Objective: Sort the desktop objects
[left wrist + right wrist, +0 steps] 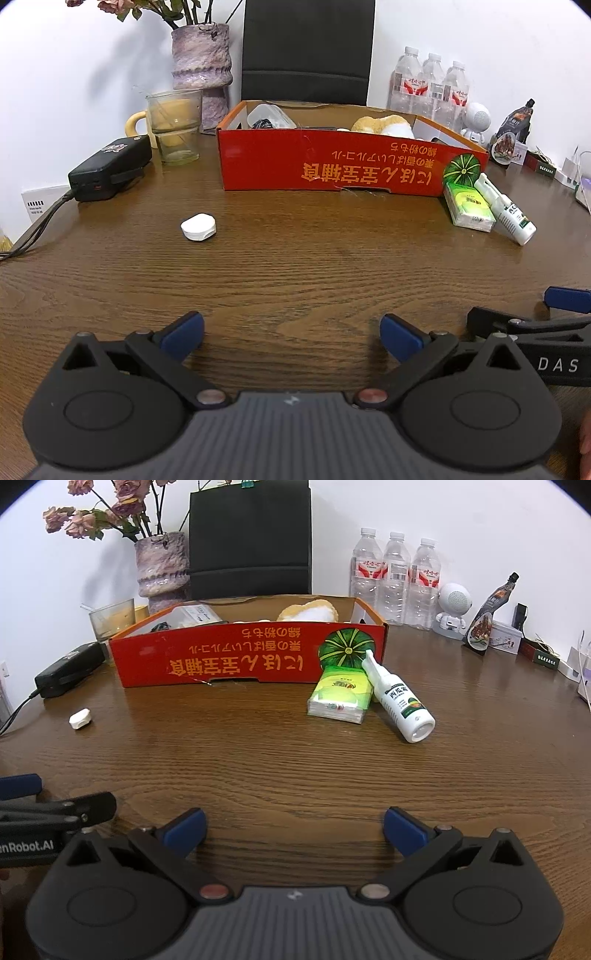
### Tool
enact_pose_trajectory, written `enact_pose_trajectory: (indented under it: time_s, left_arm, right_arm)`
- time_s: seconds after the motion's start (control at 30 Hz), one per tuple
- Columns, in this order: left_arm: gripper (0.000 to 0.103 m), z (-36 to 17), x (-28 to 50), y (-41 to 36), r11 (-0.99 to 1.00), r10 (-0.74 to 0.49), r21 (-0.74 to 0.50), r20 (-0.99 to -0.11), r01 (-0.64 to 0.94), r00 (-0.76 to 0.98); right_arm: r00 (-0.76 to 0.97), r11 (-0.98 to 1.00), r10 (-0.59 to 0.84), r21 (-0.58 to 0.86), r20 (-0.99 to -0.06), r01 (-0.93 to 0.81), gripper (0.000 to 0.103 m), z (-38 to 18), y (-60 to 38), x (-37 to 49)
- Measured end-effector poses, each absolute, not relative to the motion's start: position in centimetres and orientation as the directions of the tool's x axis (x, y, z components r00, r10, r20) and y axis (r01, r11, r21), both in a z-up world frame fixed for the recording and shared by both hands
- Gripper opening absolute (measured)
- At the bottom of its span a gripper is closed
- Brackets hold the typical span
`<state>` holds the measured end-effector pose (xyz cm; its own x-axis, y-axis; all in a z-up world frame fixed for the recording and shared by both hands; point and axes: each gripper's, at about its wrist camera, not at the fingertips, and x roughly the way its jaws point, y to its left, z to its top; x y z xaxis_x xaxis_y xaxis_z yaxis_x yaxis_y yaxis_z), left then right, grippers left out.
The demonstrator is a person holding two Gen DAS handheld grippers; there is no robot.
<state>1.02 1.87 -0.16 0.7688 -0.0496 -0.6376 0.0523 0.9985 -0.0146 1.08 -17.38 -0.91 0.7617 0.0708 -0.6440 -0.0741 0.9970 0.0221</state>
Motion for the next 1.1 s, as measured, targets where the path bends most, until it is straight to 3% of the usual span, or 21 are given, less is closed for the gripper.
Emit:
enact_pose_trajectory:
  time_s: [1.1]
  left_arm:
    - [0.103,-0.19,1.09,1.69,0.997,-0.058,0.008,-0.644,0.082,0.763]
  right_arm:
    - [0.76,0.995,0.087,0.023,-0.644,-0.095,0.103,-0.8,-17.3,0.82]
